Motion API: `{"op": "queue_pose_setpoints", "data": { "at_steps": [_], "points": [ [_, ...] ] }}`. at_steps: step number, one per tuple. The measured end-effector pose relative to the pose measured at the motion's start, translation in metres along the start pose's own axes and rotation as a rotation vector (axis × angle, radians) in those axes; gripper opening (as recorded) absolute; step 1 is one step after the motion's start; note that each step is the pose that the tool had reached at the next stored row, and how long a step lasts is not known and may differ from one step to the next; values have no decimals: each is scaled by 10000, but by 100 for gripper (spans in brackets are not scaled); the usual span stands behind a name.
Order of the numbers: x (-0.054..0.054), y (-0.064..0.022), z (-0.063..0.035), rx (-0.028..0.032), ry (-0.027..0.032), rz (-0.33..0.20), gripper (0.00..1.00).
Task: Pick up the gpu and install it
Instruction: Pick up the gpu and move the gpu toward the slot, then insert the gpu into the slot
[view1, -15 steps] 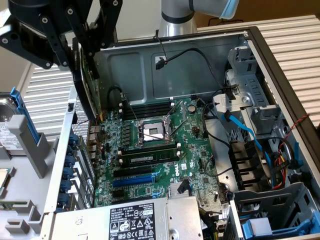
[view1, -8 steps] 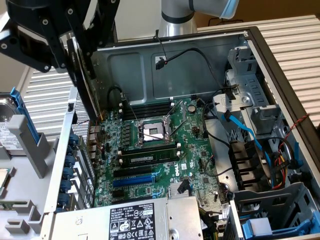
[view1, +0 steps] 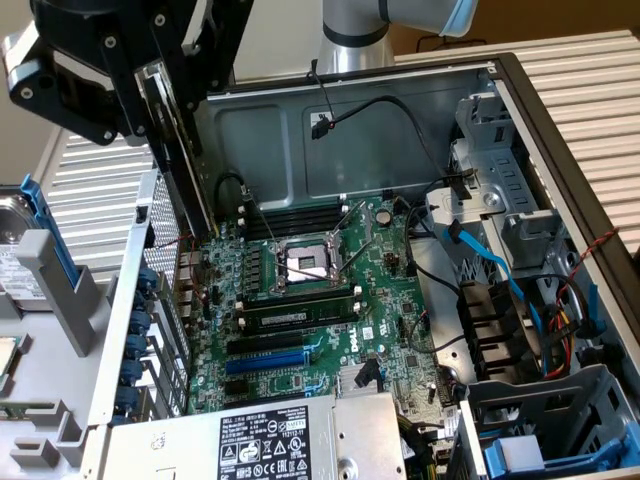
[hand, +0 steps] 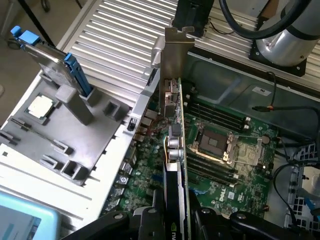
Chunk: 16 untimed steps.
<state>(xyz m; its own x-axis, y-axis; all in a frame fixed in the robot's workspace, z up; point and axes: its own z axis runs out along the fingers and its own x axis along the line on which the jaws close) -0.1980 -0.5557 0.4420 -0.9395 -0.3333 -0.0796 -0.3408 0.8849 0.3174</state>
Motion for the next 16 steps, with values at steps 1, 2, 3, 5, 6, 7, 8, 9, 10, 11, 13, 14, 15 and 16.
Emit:
{"op": "queue_pose_setpoints", "data": {
  "at_steps": [1,2,3,5,6,7,8,9,10,11,13,14,15,16],
  "points": [
    [0,0,0,0,0,0,29],
    [0,0,0,0,0,0,29],
    [0,0,0,0,0,-1,29],
    [0,0,0,0,0,-1,29],
    [0,0,0,0,0,-1,29],
    [-1,0,0,0,1,-1,29],
    [0,0,0,0,0,-1,29],
    [0,0,0,0,0,-1,29],
    [0,0,0,0,0,-1,29],
    [0,0,0,0,0,-1,29],
    [0,0,0,0,0,0,29],
    [-1,0,0,0,1,-1,29],
    [-2,0,0,0,0,-1,29],
    [-23,-7,-2,1,4,-8,29]
  ]
}}
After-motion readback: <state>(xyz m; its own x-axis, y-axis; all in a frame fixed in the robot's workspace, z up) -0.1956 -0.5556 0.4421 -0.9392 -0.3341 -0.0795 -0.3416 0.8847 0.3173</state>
